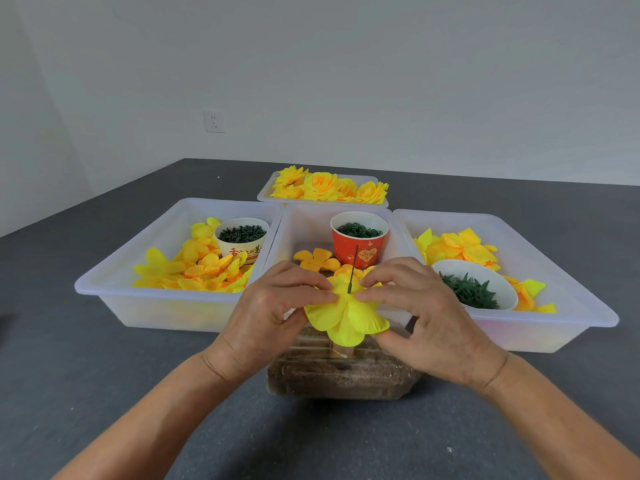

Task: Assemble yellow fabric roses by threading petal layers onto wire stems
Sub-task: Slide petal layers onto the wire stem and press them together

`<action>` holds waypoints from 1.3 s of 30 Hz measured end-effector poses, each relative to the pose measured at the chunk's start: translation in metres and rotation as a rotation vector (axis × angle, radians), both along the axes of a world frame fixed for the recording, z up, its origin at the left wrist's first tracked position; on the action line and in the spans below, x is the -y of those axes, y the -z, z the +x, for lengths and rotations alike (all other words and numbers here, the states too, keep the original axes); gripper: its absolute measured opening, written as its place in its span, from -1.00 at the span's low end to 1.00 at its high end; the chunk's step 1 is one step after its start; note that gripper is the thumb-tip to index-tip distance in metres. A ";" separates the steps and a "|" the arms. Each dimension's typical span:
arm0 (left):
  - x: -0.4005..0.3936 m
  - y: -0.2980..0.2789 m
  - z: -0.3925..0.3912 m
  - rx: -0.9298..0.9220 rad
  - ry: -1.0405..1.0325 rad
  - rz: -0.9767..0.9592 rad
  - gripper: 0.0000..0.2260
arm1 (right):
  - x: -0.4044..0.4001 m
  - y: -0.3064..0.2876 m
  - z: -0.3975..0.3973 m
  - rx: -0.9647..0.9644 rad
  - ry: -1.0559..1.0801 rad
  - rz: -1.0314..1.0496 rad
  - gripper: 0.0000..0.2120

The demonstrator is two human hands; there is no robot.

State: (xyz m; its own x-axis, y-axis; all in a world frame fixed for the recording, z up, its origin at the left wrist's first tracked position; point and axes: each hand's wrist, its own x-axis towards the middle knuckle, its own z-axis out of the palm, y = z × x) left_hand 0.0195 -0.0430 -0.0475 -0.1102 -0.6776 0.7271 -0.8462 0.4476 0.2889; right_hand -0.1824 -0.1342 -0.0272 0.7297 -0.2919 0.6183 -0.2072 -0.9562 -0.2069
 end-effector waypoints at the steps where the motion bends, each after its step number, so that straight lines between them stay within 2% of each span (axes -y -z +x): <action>1: 0.000 0.000 0.000 0.000 0.002 0.000 -0.76 | -0.001 -0.003 -0.002 -0.051 -0.011 0.086 -0.64; 3: -0.001 0.000 -0.001 -0.001 0.002 0.000 -0.79 | -0.002 -0.010 -0.006 -0.091 -0.054 0.320 -0.61; 6: 0.000 0.000 -0.001 -0.003 -0.004 -0.002 -0.80 | -0.003 -0.017 0.000 0.081 -0.023 0.553 -0.82; 8: 0.000 0.000 0.000 0.000 -0.009 -0.005 -0.79 | -0.003 -0.017 0.011 0.183 0.061 0.596 -0.92; 10: 0.000 -0.001 -0.001 0.003 -0.008 -0.005 -0.79 | -0.003 -0.017 0.019 0.220 0.072 0.674 -0.93; 15: -0.002 -0.003 0.000 0.023 -0.011 0.016 -0.77 | -0.004 -0.014 0.028 0.139 0.107 0.759 -0.88; 19: -0.005 -0.008 0.001 0.037 -0.035 0.023 -0.60 | -0.004 -0.014 0.029 0.144 0.142 0.760 -0.86; 21: -0.005 -0.014 0.001 0.019 -0.046 0.000 -0.57 | -0.004 -0.015 0.029 0.143 0.147 0.770 -0.85; 25: -0.004 -0.025 -0.016 -0.214 -0.033 0.029 -0.86 | -0.003 -0.019 0.032 0.094 0.163 0.754 -0.92; 28: 0.003 -0.029 -0.029 -0.365 -0.021 0.131 -0.82 | -0.003 -0.022 0.032 0.069 0.161 0.728 -0.92; 31: 0.011 -0.029 -0.032 -0.553 -0.023 0.214 -0.94 | -0.005 -0.022 0.034 0.063 0.167 0.744 -0.85; 35: 0.019 -0.027 -0.037 -0.822 0.014 0.314 -0.95 | -0.004 -0.022 0.034 0.068 0.171 0.775 -0.75; 39: 0.022 -0.027 -0.040 -0.951 0.054 0.396 -0.90 | -0.005 -0.021 0.031 0.139 0.192 0.933 -0.81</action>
State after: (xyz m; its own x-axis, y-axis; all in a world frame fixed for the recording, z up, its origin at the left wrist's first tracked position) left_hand -0.0207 -0.0647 -0.0206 0.3566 -0.8987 0.2553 -0.1729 0.2050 0.9634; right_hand -0.1510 -0.1290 -0.0062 0.5562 -0.8166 0.1544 -0.2591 -0.3469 -0.9014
